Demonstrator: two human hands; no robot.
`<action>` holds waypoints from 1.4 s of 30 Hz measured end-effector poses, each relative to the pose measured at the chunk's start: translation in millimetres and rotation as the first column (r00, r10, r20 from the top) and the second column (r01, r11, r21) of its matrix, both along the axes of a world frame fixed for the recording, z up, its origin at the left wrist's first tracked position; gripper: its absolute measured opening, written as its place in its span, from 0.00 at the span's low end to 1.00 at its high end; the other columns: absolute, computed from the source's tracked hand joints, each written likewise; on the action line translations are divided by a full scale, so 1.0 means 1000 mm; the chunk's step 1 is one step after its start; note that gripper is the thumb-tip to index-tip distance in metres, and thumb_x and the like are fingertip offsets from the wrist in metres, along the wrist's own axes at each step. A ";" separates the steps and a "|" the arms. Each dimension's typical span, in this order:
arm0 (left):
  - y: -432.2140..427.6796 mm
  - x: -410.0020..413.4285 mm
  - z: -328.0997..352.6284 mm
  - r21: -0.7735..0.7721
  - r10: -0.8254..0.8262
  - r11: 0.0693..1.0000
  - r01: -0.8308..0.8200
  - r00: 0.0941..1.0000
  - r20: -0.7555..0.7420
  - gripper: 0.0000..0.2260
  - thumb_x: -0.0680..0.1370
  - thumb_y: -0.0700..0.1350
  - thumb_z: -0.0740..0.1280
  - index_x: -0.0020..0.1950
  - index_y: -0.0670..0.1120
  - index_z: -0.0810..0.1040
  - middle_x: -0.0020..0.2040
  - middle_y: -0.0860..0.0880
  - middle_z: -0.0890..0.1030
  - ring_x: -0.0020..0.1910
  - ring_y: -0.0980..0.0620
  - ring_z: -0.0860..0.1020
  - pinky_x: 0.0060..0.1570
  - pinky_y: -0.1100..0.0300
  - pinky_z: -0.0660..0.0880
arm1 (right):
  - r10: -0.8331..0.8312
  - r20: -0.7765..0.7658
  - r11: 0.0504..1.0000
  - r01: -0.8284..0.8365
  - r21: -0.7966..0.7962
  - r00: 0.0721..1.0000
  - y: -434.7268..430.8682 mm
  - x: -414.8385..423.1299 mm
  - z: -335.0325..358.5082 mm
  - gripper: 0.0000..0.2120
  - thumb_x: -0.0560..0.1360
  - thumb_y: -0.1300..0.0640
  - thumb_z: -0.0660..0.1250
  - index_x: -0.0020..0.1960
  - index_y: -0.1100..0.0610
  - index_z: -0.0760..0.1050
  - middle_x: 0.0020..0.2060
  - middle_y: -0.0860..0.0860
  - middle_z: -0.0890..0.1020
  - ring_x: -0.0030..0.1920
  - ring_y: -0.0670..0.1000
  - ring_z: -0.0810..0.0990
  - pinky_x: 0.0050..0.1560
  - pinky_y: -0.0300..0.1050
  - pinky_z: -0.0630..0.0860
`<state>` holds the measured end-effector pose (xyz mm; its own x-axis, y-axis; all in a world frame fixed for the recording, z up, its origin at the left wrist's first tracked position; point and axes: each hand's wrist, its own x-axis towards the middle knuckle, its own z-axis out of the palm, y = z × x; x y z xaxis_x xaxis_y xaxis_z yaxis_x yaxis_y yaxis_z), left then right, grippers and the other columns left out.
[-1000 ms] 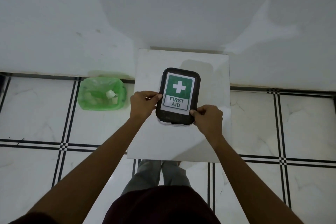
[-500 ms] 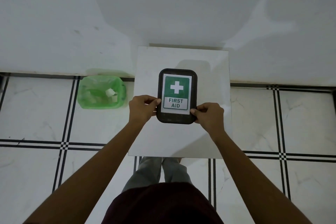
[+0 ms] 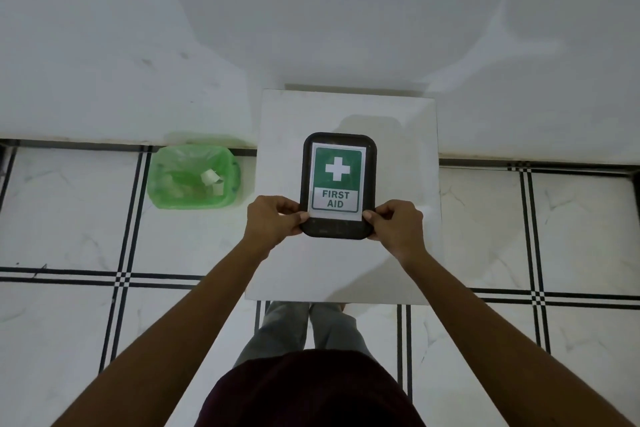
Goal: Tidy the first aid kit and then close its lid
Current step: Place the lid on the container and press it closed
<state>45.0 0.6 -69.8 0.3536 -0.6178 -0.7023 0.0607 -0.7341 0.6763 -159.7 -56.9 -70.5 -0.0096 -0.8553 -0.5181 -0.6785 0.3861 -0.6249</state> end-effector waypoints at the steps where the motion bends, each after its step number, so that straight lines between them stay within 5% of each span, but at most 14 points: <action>1: -0.001 0.000 -0.001 0.003 -0.005 1.000 0.005 1.000 0.010 0.10 0.68 0.36 0.75 0.47 0.35 0.81 0.43 0.38 0.82 0.43 0.40 0.83 0.48 0.47 0.81 | 0.005 -0.017 1.000 -0.005 0.000 1.000 0.000 0.000 -0.001 0.06 0.73 0.57 0.71 0.43 0.61 0.78 0.39 0.55 0.81 0.36 0.52 0.80 0.46 0.47 0.82; 11: -0.012 0.021 0.000 0.083 -0.056 0.994 0.067 0.991 -0.124 0.13 0.66 0.42 0.78 0.45 0.36 0.83 0.43 0.38 0.84 0.43 0.45 0.83 0.42 0.54 0.82 | 0.082 0.005 0.993 -0.082 0.080 0.997 -0.015 -0.001 0.002 0.07 0.71 0.58 0.73 0.40 0.61 0.78 0.40 0.57 0.83 0.39 0.56 0.84 0.45 0.47 0.82; 15: -0.037 0.020 0.005 -0.076 0.161 0.982 -0.173 0.976 -0.145 0.07 0.72 0.44 0.73 0.44 0.40 0.82 0.43 0.40 0.83 0.42 0.45 0.81 0.43 0.54 0.81 | -0.055 0.158 0.994 0.039 0.101 0.986 -0.033 0.001 0.008 0.08 0.71 0.57 0.73 0.46 0.61 0.81 0.42 0.57 0.84 0.41 0.56 0.84 0.45 0.49 0.83; 19: -0.055 0.016 0.006 -0.095 0.199 0.973 -0.212 0.972 -0.123 0.12 0.71 0.38 0.73 0.51 0.33 0.80 0.41 0.40 0.82 0.39 0.46 0.81 0.43 0.57 0.82 | -0.167 0.208 0.986 0.161 0.044 0.964 -0.055 0.014 0.008 0.08 0.73 0.58 0.71 0.50 0.61 0.81 0.43 0.55 0.84 0.43 0.55 0.84 0.40 0.42 0.81; 25: -0.061 0.014 0.003 -0.024 0.154 0.987 -0.156 0.985 -0.076 0.09 0.72 0.39 0.72 0.48 0.34 0.80 0.43 0.38 0.83 0.40 0.44 0.82 0.47 0.48 0.81 | -0.198 0.143 0.979 0.187 0.086 0.970 -0.059 0.022 -0.004 0.07 0.74 0.58 0.69 0.48 0.61 0.81 0.44 0.57 0.84 0.44 0.56 0.84 0.52 0.54 0.81; 32: -0.072 0.013 0.002 0.017 0.116 0.993 -0.117 0.992 0.044 0.06 0.71 0.38 0.73 0.39 0.36 0.79 0.40 0.38 0.82 0.35 0.47 0.82 0.31 0.60 0.81 | -0.137 0.084 0.991 0.135 0.025 0.987 -0.061 0.024 -0.009 0.05 0.75 0.58 0.68 0.44 0.60 0.78 0.40 0.54 0.81 0.40 0.53 0.81 0.45 0.46 0.79; 38: -0.080 0.024 0.005 0.073 0.092 0.994 -0.086 0.993 -0.070 0.09 0.70 0.34 0.73 0.47 0.33 0.79 0.44 0.36 0.82 0.39 0.44 0.82 0.42 0.49 0.82 | -0.082 0.114 0.986 0.064 0.155 0.990 -0.081 0.021 -0.001 0.04 0.72 0.63 0.71 0.39 0.61 0.78 0.42 0.61 0.83 0.44 0.59 0.84 0.47 0.54 0.82; 42: -0.101 0.028 0.006 -0.042 0.099 0.994 -0.105 0.987 -0.123 0.15 0.72 0.39 0.72 0.58 0.42 0.77 0.50 0.44 0.81 0.50 0.47 0.79 0.47 0.53 0.77 | -0.116 0.213 0.991 0.099 0.091 0.970 -0.097 0.029 -0.001 0.13 0.71 0.56 0.72 0.54 0.58 0.78 0.49 0.55 0.83 0.50 0.55 0.82 0.56 0.56 0.79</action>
<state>73.4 -100.8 -64.2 0.3305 -0.6169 -0.7143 0.2169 -0.6869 0.6936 -130.6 -153.5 -71.3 0.0213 -0.8117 -0.5837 -0.4812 0.5034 -0.7176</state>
